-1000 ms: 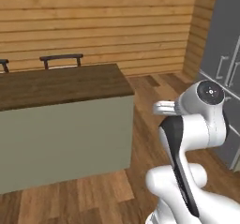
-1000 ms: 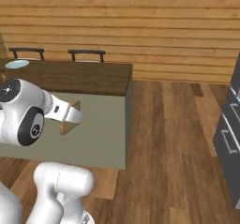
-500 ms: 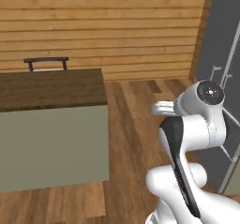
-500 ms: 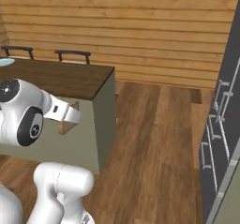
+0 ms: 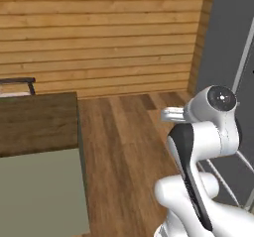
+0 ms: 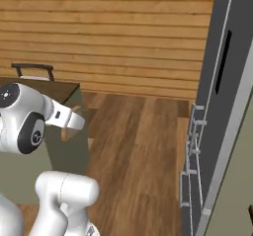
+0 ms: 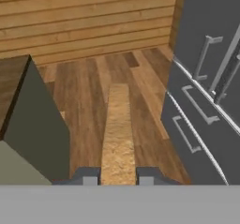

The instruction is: Start the toaster. Once the lever pops up, take the bread to the plate on the dining counter.

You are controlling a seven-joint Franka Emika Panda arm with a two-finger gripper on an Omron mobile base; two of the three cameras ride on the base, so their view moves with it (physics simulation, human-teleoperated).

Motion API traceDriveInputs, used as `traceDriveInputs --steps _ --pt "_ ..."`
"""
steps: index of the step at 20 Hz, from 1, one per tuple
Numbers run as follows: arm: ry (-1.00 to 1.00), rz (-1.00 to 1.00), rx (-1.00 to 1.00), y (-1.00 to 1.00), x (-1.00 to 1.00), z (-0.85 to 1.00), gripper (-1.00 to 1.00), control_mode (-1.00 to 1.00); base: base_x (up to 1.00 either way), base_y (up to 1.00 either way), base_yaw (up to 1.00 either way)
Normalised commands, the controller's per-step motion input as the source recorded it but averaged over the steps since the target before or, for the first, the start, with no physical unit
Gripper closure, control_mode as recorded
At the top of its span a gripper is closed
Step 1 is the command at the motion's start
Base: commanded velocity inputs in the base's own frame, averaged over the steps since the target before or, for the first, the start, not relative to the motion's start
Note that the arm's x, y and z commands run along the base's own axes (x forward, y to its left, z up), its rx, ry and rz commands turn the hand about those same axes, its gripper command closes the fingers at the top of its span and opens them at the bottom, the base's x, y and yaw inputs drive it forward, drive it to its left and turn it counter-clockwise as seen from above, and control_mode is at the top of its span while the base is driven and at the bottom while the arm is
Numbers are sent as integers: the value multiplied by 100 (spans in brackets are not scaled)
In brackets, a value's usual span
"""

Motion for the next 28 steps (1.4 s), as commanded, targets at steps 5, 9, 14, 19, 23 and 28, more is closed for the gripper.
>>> traceDriveInputs --steps 5,9,14,19,23,28 --pt "0 0 0 0 0 0 100 100 100 -17 -3" --pt "0 0 0 0 0 0 100 100 100 37 0" --pt "0 0 0 0 0 0 100 100 100 24 0" --pt "0 0 0 0 0 0 100 100 100 0 0" --pt "0 0 0 0 0 0 100 100 100 0 0" --pt "0 0 0 0 0 0 100 100 100 14 0"
